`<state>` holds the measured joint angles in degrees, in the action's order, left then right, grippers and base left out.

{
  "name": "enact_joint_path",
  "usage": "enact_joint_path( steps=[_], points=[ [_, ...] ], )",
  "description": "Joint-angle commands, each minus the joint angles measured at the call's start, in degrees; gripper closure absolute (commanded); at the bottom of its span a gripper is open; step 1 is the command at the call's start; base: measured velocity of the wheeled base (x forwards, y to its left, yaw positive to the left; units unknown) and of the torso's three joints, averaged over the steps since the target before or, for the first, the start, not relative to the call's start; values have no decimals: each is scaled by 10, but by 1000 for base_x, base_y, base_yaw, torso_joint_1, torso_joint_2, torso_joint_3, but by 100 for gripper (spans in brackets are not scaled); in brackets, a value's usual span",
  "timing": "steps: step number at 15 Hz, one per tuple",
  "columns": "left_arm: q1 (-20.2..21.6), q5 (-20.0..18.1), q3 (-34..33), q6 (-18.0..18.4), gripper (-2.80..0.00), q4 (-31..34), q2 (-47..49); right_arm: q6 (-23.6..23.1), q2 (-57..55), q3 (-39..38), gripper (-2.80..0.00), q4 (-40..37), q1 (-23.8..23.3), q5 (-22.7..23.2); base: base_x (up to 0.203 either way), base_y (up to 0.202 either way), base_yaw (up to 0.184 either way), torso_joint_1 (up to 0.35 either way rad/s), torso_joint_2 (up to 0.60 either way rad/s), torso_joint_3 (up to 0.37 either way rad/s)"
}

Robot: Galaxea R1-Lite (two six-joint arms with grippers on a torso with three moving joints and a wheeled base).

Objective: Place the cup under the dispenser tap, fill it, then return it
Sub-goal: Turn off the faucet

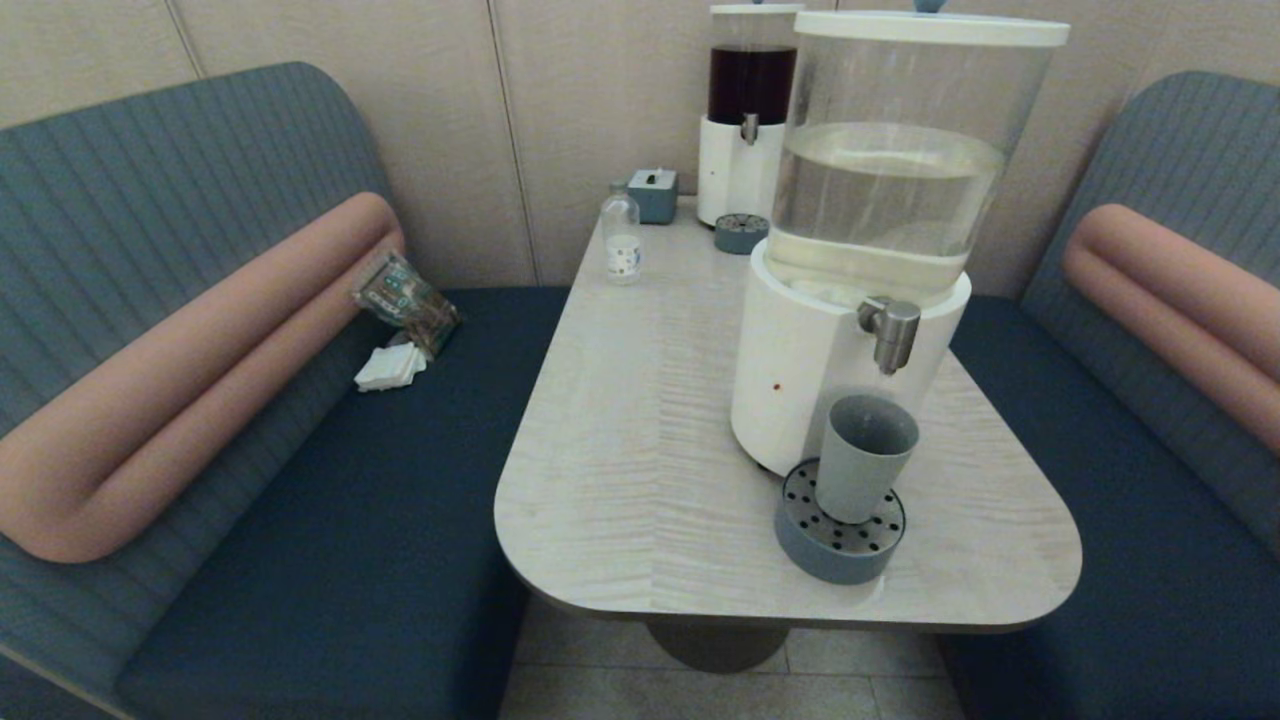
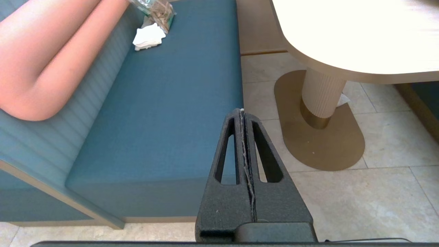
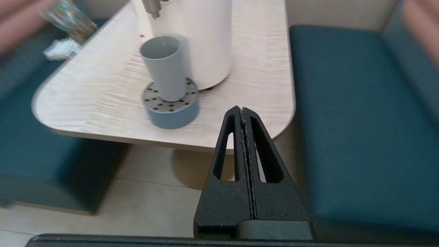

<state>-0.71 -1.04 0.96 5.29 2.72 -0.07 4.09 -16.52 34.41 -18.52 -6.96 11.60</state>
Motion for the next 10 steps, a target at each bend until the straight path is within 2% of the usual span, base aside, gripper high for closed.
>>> enact_joint_path(
  steps=[1, 7, 10],
  points=[
    [0, 0, 0, 0, 0, 0, 0, 4, 4, -6, 0, -2, 0, 23, 0, 0, 0, 0, 0, 0],
    [0, 0, 0, 0, 0, 0, 0, 6, 3, -9, 0, -4, 4, 76, 0, 0, 0, 0, 0, 0],
    [0, 0, 0, 0, 0, 0, 0, 6, 12, -12, 0, -13, 66, 64, 0, 0, 0, 0, 0, 0]
  ],
)
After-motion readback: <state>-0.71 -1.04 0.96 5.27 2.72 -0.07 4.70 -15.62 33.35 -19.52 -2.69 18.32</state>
